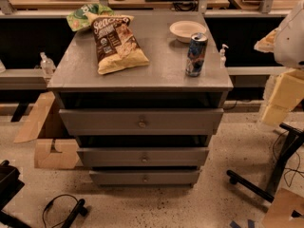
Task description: Open middle drawer
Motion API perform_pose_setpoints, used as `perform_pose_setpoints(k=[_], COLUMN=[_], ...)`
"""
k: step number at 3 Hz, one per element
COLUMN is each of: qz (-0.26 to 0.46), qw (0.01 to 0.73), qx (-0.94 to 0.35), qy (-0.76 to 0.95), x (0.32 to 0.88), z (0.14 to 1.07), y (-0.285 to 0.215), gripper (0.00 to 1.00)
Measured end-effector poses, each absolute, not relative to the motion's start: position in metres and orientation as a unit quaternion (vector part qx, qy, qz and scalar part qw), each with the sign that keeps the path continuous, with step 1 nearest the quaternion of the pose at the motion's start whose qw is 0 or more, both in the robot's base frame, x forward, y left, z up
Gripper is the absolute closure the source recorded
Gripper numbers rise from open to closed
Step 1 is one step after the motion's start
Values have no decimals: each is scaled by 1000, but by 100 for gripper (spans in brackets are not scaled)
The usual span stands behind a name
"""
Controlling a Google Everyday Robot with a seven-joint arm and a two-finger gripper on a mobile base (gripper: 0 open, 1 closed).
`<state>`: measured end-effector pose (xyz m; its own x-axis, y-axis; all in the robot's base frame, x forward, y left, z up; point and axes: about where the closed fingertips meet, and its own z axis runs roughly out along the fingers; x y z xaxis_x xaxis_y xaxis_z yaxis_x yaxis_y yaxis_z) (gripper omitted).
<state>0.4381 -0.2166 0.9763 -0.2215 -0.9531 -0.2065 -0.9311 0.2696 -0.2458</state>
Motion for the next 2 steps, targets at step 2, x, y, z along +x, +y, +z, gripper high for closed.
perform_pose_setpoints(k=[2], qz=[-28], qw=[190], qx=[-600], qy=[777], x=[453], z=[948], y=[-213], gripper=[0])
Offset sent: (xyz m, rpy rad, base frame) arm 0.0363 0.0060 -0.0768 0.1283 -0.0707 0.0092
